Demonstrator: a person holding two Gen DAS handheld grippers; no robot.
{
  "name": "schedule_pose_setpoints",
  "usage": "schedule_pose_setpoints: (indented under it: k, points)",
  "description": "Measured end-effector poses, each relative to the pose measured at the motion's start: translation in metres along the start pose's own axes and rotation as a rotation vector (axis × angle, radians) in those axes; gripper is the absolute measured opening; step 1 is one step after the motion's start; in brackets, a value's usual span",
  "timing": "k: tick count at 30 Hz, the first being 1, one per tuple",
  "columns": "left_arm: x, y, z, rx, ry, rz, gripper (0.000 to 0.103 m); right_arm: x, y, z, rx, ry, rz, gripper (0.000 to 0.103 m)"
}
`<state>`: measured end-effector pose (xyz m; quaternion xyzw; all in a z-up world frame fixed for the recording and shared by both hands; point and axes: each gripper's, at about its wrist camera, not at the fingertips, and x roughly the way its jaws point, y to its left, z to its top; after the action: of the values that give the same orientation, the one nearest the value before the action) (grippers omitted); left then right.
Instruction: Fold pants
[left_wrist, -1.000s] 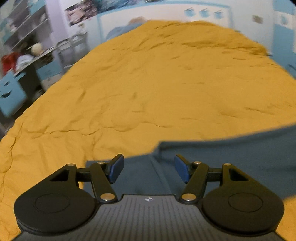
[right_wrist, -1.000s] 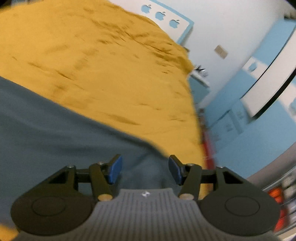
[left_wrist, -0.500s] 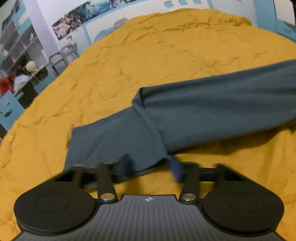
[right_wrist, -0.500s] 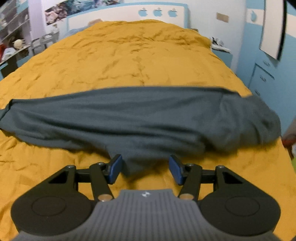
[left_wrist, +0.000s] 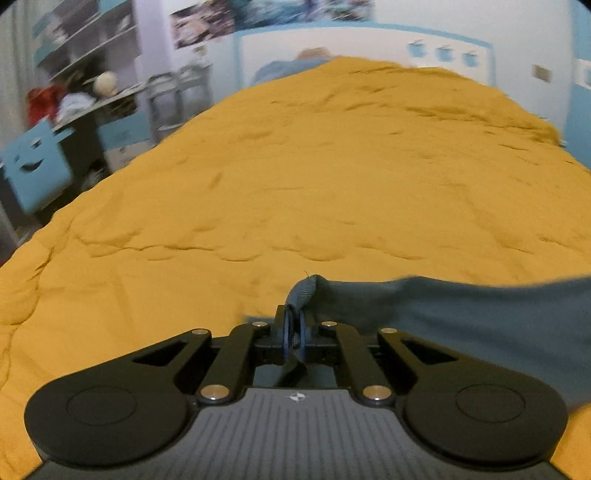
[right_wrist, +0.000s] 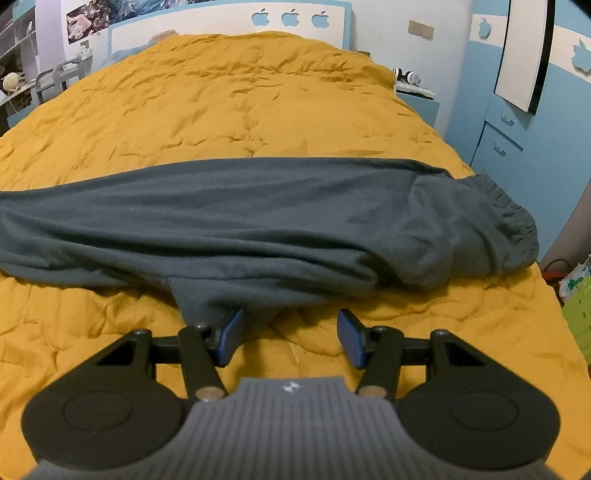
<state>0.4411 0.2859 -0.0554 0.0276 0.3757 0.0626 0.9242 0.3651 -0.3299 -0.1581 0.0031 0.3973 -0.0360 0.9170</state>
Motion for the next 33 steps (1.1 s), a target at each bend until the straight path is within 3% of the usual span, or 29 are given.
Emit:
schedule_pose_setpoints:
  k: [1,5,7,8,10,14,17,22,25,28,31,32,33]
  points:
    - [0.012,0.006,0.005,-0.012,0.027,0.03,0.007,0.001,0.001,0.0,-0.005,0.002,-0.002,0.052]
    - [0.037,0.025,0.007,-0.081,0.072,0.151,0.032,0.003,0.001,-0.001,-0.002,0.011,-0.011,0.052]
    - [0.034,0.035,0.001,-0.134,0.072,0.172,0.044,0.002,0.001,-0.002,-0.005,0.012,-0.019,0.052]
    - [0.03,0.04,-0.001,-0.169,0.073,0.165,0.044,0.001,0.001,-0.002,-0.008,0.011,-0.022,0.052]
    - [0.015,0.05,-0.009,-0.266,0.083,0.115,0.044,-0.003,0.001,-0.003,-0.012,0.008,-0.025,0.052]
    - [-0.016,0.06,-0.04,-0.485,0.118,-0.026,0.06,-0.013,0.004,-0.008,-0.012,0.0,-0.017,0.056]
    - [-0.023,0.068,-0.07,-0.669,0.151,-0.139,0.065,-0.022,0.009,-0.016,0.002,0.001,0.003,0.058]
    - [-0.002,0.082,-0.091,-0.912,0.122,-0.235,0.065,-0.034,0.02,-0.032,0.064,0.008,0.033,0.058]
    - [0.014,0.086,-0.098,-1.005,0.101,-0.259,0.065,-0.034,0.027,-0.033,0.107,0.003,0.032,0.058]
    - [0.025,0.084,-0.101,-1.023,0.079,-0.236,0.049,-0.027,0.033,-0.027,0.126,-0.022,0.018,0.057]
    - [0.026,0.079,-0.107,-1.028,0.053,-0.209,0.018,-0.013,0.037,-0.019,0.125,-0.029,-0.003,0.045]
    - [0.025,0.079,-0.105,-1.014,0.043,-0.206,0.009,-0.007,0.039,-0.017,0.116,-0.025,-0.012,0.039]
    - [0.022,0.077,-0.103,-1.0,0.029,-0.206,0.007,-0.003,0.04,-0.016,0.107,-0.021,-0.02,0.021]
